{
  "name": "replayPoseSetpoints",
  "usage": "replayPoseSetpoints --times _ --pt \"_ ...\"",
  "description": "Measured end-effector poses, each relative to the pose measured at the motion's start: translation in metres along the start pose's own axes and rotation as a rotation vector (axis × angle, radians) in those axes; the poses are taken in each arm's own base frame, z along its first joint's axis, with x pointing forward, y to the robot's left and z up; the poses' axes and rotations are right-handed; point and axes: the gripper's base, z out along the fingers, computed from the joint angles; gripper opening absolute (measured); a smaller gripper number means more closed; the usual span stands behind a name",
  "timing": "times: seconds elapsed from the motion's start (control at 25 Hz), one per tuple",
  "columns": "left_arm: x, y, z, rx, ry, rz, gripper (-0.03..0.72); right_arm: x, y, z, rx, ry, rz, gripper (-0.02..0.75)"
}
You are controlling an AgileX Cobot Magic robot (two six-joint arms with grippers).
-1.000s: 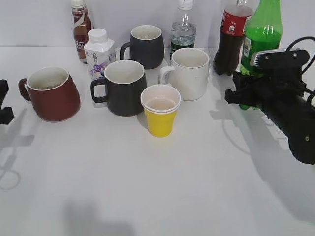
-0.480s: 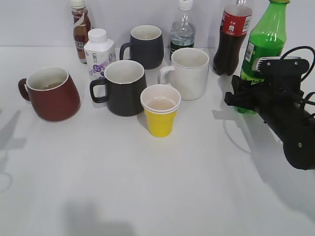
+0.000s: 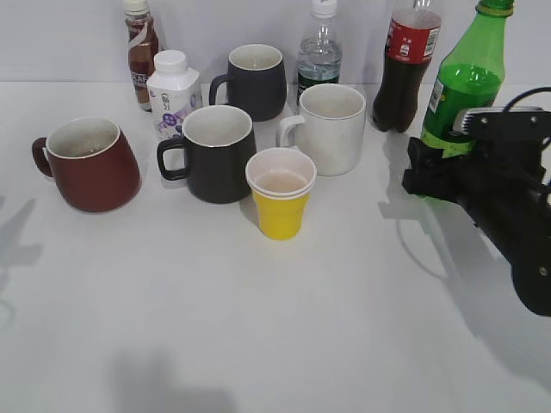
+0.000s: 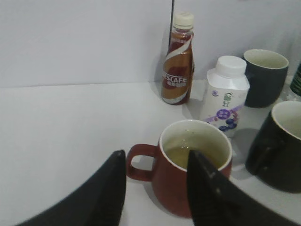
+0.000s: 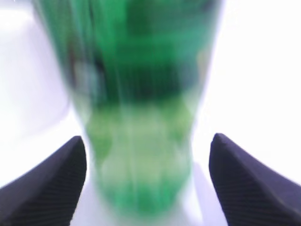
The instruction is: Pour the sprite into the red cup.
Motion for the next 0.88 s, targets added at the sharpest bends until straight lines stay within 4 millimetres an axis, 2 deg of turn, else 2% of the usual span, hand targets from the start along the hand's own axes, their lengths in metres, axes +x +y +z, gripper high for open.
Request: replayPoseSetpoints --times 0.24,0.4,0.64,0.88 --pt "-0.031 -0.004 -0.018 0.023 0.127 0.008 0.333 0.004 -0.005 -0.021 -0.011 0.084 -0.007 0.606" --pt "-0.048 -0.007 -0.037 0.038 0.273 0.013 0.333 0.006 -0.006 -0.035 -0.039 0.170 0.004 0.606" --pt "-0.051 -0.009 -0.061 0.053 0.611 0.024 0.333 -0.003 0.000 -0.052 -0.134 0.357 -0.001 0.596" --pt "-0.045 -0.009 -0.078 0.058 0.806 0.029 0.333 -0.023 0.000 -0.079 -0.178 0.585 0.012 0.595"
